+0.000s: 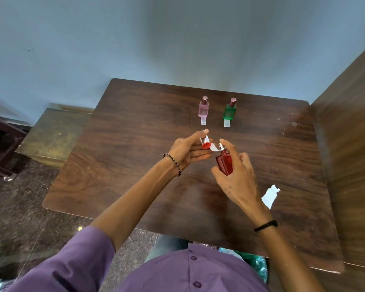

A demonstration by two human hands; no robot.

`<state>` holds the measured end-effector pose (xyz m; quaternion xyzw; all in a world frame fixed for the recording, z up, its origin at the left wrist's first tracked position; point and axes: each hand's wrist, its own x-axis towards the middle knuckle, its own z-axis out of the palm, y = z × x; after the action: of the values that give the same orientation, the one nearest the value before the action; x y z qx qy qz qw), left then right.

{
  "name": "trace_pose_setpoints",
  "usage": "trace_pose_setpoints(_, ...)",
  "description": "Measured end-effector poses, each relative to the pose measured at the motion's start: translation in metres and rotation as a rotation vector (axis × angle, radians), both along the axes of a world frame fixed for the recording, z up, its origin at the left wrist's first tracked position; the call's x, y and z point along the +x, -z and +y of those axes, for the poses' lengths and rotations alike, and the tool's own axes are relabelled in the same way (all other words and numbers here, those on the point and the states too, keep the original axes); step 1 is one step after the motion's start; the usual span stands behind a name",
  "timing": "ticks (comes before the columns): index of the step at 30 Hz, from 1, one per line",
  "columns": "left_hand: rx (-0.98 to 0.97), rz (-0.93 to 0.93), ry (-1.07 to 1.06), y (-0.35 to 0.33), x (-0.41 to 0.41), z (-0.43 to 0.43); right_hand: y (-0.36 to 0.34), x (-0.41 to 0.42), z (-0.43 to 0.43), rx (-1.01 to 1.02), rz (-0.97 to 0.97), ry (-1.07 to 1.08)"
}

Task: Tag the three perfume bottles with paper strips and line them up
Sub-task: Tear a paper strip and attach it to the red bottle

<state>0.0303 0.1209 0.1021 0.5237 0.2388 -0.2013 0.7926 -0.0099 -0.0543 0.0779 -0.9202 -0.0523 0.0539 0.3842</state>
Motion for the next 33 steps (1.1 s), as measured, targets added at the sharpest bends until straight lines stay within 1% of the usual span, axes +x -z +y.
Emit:
trace_pose_setpoints(5, 0.004, -0.017, 0.003, 0.003, -0.001, -0.002, -0.003, -0.002, -0.001, -0.01, -0.016, -0.015)
trace_pose_setpoints(9, -0.012, -0.023, 0.004, 0.001, -0.003, -0.003, -0.005, -0.004, 0.002, -0.127, -0.041, -0.032)
trace_pose_setpoints(12, -0.033, -0.021, 0.0, -0.001, -0.004, -0.004, -0.003, -0.006, 0.004, -0.165, -0.05, -0.056)
trace_pose_setpoints(16, -0.031, -0.007, 0.011, -0.001, -0.004, -0.005, -0.002, -0.006, 0.005, -0.161, -0.035, -0.059)
trace_pose_setpoints(24, -0.049, -0.01, 0.004, -0.001, -0.005, -0.008, -0.006, -0.009, -0.001, -0.069, -0.039, 0.016)
trace_pose_setpoints(33, -0.056, -0.023, 0.005, 0.0, -0.005, -0.016, -0.009, -0.011, -0.004, -0.143, -0.047, -0.03)
